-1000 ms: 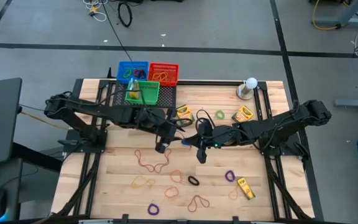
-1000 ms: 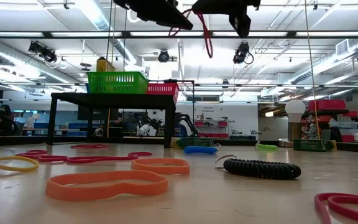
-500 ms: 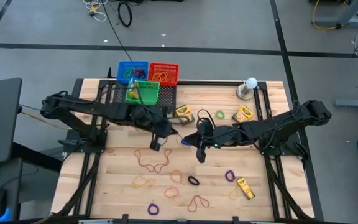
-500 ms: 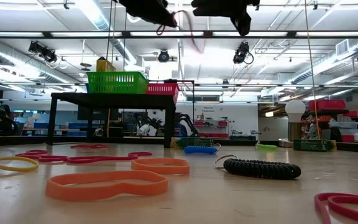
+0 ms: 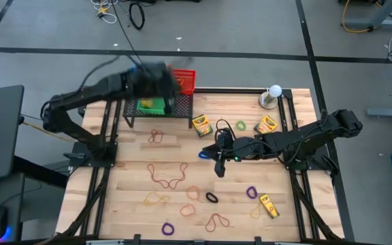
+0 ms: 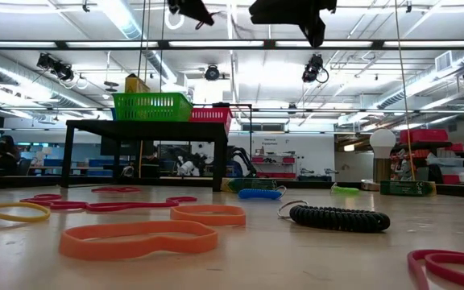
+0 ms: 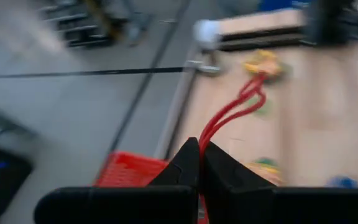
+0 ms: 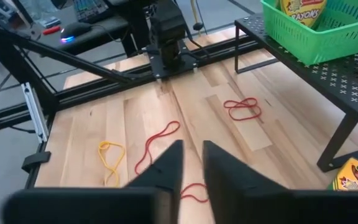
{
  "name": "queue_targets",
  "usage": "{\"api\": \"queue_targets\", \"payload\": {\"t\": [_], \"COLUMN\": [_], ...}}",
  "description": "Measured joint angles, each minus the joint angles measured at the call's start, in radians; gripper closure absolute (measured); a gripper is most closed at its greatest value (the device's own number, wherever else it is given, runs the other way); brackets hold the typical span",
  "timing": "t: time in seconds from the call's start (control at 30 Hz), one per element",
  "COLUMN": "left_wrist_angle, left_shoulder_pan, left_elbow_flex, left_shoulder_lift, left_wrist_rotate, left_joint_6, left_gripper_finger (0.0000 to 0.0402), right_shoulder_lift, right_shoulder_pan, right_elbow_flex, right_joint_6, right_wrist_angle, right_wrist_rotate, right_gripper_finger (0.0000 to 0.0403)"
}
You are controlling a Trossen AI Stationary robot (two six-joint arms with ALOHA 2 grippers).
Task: Pick & Place Office Desk Supplies
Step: Put the red rubber band into the red bin
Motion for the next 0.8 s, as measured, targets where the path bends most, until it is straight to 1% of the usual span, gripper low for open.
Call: {"api": "queue_targets", "payload": {"t": [0.1, 0.13, 0.27, 0.37, 0.5, 0.63, 0.8], "left_wrist_angle": [0.011, 0.011, 0.011, 0.01, 0.007, 0.007, -0.014], "left_shoulder_pan": [0.121, 0.158, 0.29, 0.356, 0.409, 0.423, 0.413], "left_elbow_flex": [0.027, 0.036, 0.052, 0.052, 0.052, 0.052, 0.052], "left_shoulder_lift": [0.021, 0.034, 0.104, 0.17, 0.256, 0.317, 0.341], "left_wrist_rotate": [0.001, 0.005, 0.033, 0.038, 0.087, 0.138, 0.146], "left_joint_6": [0.022, 0.026, 0.055, 0.099, 0.152, 0.155, 0.187], "left_gripper_finger": [0.0396, 0.0396, 0.0396, 0.0396, 0.0396, 0.0392, 0.0354], "right_shoulder_lift": [0.0, 0.0, 0.0, 0.0, 0.0, 0.0, 0.0], "right_shoulder_pan": [0.0, 0.0, 0.0, 0.0, 0.0, 0.0, 0.0], "right_elbow_flex": [0.0, 0.0, 0.0, 0.0, 0.0, 0.0, 0.0], "right_joint_6": [-0.008, -0.013, -0.013, -0.014, -0.014, -0.013, -0.013], "right_wrist_angle": [0.0, 0.0, 0.0, 0.0, 0.0, 0.0, 0.0], "right_wrist_rotate": [0.0, 0.0, 0.0, -0.001, -0.001, -0.001, -0.001], "right_gripper_finger": [0.0386, 0.0394, 0.0384, 0.0386, 0.0398, 0.0392, 0.0397]}}
